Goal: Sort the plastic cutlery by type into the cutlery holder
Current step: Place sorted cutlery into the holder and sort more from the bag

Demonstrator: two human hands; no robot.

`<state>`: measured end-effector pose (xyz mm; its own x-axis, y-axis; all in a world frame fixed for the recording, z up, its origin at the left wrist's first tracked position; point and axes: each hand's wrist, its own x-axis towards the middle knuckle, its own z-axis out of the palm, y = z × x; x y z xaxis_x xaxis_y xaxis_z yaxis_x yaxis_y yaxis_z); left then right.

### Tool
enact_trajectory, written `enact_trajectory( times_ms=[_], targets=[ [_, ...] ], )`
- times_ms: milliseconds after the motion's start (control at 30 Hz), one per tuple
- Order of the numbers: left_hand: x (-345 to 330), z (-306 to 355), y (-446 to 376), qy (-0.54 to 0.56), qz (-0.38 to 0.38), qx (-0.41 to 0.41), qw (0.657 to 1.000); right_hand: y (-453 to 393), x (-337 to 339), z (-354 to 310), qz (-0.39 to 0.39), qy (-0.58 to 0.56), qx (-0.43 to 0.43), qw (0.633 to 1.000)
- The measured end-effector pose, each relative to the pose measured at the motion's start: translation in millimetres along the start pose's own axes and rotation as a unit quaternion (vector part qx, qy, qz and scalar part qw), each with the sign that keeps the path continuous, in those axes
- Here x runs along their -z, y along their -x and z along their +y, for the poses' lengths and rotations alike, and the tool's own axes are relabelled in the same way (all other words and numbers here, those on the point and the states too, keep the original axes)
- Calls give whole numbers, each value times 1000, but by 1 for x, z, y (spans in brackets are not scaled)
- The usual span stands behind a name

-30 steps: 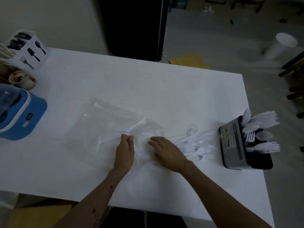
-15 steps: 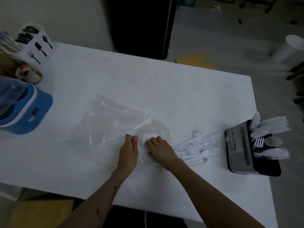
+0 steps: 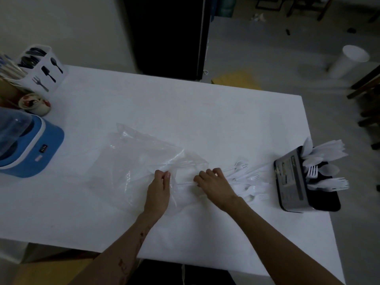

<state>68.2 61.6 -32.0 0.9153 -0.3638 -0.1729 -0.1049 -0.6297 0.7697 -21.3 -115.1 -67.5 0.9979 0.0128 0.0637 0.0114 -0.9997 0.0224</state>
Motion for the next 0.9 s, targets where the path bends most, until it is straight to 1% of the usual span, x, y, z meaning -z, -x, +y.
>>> enact_trajectory(
  times_ms=[100,167,300,333,367,400,433,467,500,533,567,600,633,667,700,767,833,900],
  targets=[
    [-1,0,2,4,-12,5,1000,27,4,31,55,8,-30,998],
    [-2,-3,3,-1,-30,11,999,41,3,47,75,8,-57,996],
    [0,-5,5,-8,-107,10,994,50,-8,62,49,0,-101,994],
    [4,-6,5,-13,-118,-1,993,50,-8,61,46,-7,-116,992],
    [10,-6,4,-19,-111,-23,993,48,-4,59,45,-21,-133,990],
    [18,-7,3,-35,-69,-62,995,45,3,54,48,-39,-152,987],
    [26,-9,-1,-64,0,-107,992,42,12,46,58,-59,-169,982],
    [35,-11,-5,-106,87,-144,980,38,20,36,72,-84,-187,976],
    [44,-15,-13,-146,172,-155,962,34,26,23,85,-117,-209,967],
    [54,-17,-21,-172,239,-134,946,30,30,9,82,-171,-239,952],
    [63,-18,-29,-186,276,-94,938,24,34,-5,63,-243,-276,928],
    [72,-18,-36,-193,285,-47,938,18,36,-17,30,-315,-318,894],
    [77,-19,-43,-198,273,-3,941,12,37,-26,0,-370,-358,857],
    [82,-21,-49,-205,252,29,945,7,38,-33,-20,-410,-388,825],
    [85,-21,-51,-215,237,42,947,4,38,-38,-31,-445,-407,797],
    [88,-19,-53,-236,239,16,942,0,37,-45,-25,-506,-422,752],
    [88,-12,-51,-237,260,-23,936,-1,33,-46,1,-538,-423,729],
    [89,1,-45,-218,293,-66,928,2,30,-41,23,-557,-441,703]
  ],
)
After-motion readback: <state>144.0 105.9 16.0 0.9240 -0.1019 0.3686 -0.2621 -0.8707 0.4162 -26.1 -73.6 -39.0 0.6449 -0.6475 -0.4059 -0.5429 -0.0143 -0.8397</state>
